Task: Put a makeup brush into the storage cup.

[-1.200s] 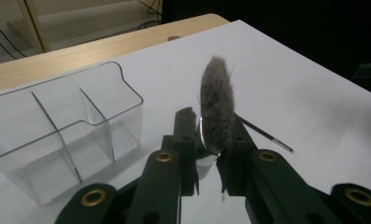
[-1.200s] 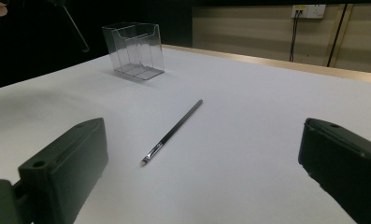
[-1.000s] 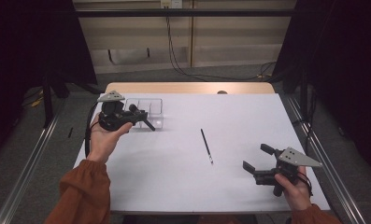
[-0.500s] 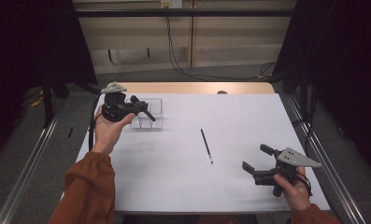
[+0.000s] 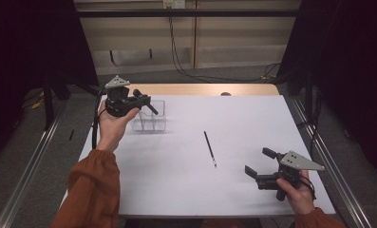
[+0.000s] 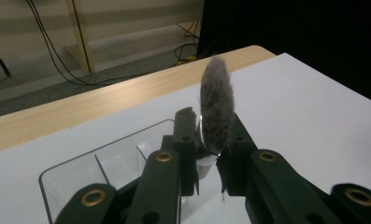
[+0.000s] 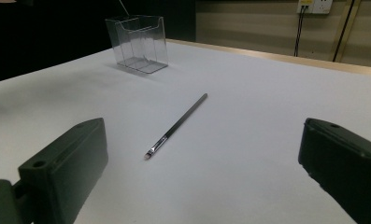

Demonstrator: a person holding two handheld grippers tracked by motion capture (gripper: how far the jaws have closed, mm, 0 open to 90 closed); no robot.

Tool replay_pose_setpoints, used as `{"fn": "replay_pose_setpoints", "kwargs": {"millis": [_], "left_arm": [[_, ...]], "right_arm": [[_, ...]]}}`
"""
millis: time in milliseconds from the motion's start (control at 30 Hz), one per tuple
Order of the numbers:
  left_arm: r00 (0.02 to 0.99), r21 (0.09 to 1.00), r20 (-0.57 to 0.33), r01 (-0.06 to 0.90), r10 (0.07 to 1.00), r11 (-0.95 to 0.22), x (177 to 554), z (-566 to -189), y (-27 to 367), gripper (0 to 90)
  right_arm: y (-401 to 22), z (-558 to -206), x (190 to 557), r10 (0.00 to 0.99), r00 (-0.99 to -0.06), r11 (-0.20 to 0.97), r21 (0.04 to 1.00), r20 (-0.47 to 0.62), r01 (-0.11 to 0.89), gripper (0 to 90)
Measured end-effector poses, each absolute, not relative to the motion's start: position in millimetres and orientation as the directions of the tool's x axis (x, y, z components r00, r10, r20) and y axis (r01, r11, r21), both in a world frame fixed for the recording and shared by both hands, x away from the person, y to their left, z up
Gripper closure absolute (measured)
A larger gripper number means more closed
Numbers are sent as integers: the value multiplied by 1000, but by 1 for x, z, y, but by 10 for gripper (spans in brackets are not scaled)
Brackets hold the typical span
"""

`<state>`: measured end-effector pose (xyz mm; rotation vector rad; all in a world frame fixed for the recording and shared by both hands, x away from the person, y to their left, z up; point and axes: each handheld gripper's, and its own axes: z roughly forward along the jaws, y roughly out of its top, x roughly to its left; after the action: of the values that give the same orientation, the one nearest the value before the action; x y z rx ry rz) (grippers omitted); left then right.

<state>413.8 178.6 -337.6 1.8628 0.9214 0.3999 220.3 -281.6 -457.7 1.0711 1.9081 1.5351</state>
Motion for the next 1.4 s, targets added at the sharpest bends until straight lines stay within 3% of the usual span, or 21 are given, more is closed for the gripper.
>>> {"fn": "replay_pose_setpoints", "kwargs": {"millis": [433,1400], "left_arm": [[642,854,-68,433,764,-289,433,-347,169,795],[621,811,-97,502,778,-300,447,-374,165,794]], "right_arm": [[-280,-458,220,793,-600,80,957,109,280,10],[-281,-459,220,792,-601,82,956,108,280,5]]}}
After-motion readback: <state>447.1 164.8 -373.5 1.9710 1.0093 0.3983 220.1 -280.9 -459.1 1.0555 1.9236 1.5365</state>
